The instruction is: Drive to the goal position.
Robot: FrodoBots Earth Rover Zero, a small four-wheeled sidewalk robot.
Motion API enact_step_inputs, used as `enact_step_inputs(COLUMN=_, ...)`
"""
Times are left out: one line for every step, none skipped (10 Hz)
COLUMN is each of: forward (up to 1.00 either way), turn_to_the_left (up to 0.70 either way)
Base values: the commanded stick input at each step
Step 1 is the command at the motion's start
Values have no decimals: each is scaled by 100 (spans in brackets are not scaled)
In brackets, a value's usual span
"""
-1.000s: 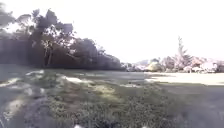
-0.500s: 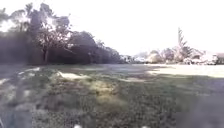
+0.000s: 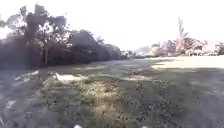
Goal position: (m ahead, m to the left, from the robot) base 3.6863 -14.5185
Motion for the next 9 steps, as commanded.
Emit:
enact_step_inputs(forward=100, turn_to_the_left=-19)
enact_step_inputs(forward=100, turn_to_the_left=-8)
enact_step_inputs(forward=100, turn_to_the_left=-8)
enact_step_inputs(forward=100, turn_to_the_left=-6)
enact_step_inputs(forward=100, turn_to_the_left=-5)
enact_step_inputs(forward=100, turn_to_the_left=0)
enact_step_inputs(forward=100, turn_to_the_left=0)
enact_step_inputs(forward=100, turn_to_the_left=0)
enact_step_inputs(forward=100, turn_to_the_left=0)
